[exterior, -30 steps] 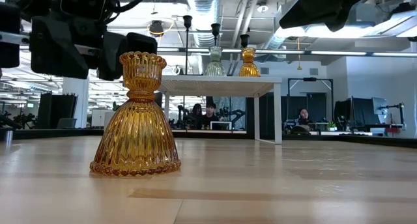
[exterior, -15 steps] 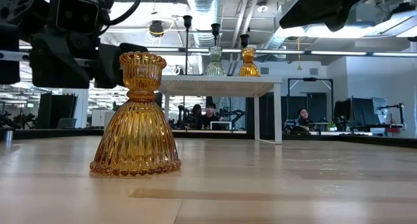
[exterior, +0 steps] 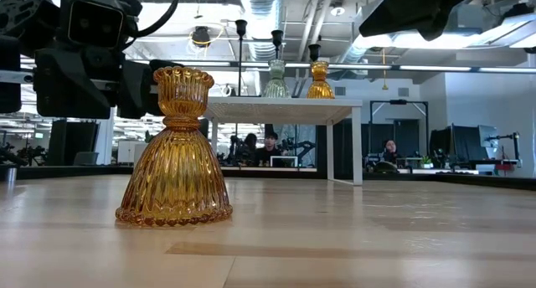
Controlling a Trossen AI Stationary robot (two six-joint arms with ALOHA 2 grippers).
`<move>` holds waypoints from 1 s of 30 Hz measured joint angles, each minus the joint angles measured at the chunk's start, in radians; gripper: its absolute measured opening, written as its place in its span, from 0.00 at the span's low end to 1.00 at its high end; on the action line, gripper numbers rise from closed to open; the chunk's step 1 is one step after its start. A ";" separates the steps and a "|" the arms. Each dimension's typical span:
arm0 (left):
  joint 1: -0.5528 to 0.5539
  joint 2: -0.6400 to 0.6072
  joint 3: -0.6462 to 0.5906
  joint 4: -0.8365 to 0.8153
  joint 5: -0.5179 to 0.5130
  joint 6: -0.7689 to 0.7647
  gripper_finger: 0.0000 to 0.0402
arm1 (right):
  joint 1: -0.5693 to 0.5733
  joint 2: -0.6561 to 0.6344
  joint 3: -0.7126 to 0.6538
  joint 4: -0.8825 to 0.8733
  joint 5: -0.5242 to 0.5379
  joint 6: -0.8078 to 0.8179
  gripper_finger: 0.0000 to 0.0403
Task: Pick & Place candle stick holders
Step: Put the yellow glass candle holder on the shelf aligned with the other green and yellow glass candle holders
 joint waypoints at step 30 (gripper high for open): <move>-0.002 0.000 0.002 0.070 -0.096 -0.189 0.67 | 0.000 0.000 0.000 0.000 0.000 0.000 0.00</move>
